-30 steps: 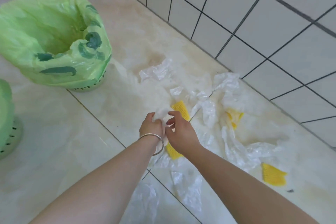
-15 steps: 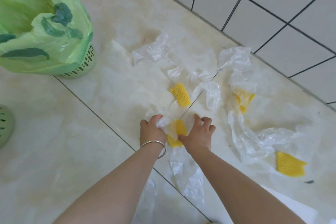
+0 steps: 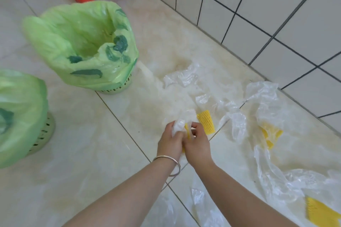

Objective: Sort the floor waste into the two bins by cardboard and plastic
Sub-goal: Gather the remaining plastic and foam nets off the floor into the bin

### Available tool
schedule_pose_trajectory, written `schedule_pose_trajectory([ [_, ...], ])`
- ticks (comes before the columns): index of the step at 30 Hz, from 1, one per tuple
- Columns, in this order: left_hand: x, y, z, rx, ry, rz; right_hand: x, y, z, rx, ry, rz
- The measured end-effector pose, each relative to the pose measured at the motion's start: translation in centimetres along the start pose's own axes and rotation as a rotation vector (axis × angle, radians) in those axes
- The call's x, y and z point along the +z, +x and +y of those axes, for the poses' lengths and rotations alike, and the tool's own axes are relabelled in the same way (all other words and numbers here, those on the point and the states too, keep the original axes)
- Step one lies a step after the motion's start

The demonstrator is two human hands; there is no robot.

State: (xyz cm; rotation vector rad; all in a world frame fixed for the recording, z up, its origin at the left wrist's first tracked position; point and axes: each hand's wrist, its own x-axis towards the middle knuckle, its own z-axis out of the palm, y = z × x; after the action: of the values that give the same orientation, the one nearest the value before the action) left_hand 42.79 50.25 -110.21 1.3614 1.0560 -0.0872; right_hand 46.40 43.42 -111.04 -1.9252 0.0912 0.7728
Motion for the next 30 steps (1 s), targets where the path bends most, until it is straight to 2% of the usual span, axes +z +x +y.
schedule_pose_trajectory([
  [6, -5.4, 0.7, 6.0, 0.097, -0.421, 0.069, 4.0, -1.1, -9.3, -0.33, 0.032, -0.072],
  [11, -11.6, 1.0, 12.7, 0.362, -0.407, 0.161, 8.0, -1.5, -17.2, -0.595, -0.005, -0.15],
  [18, -17.9, 1.3, 18.0, 0.556, -0.549, 0.246, 12.8, -1.0, -23.8, -0.807, -0.035, -0.204],
  [23, -21.6, 4.6, 20.0, 0.609, -0.388, 0.257, 16.1, 1.3, -26.6, -0.874, -0.049, -0.161],
  [25, -22.7, 6.5, 20.7, 0.631, -0.322, 0.262, 17.0, 2.8, -27.5, -0.898, -0.126, -0.134],
  [27, -23.3, 8.7, 20.8, 0.561, -0.216, 0.306, 17.7, 4.4, -27.6, -0.91, -0.274, -0.114],
  [29, -23.8, 11.2, 20.0, 0.474, 0.068, 0.369, 18.3, 6.4, -27.0, -0.91, -0.484, -0.105],
  [30, -24.0, 12.0, 19.5, 0.423, 0.309, 0.355, 18.6, 7.3, -26.5, -0.89, -0.599, -0.111],
])
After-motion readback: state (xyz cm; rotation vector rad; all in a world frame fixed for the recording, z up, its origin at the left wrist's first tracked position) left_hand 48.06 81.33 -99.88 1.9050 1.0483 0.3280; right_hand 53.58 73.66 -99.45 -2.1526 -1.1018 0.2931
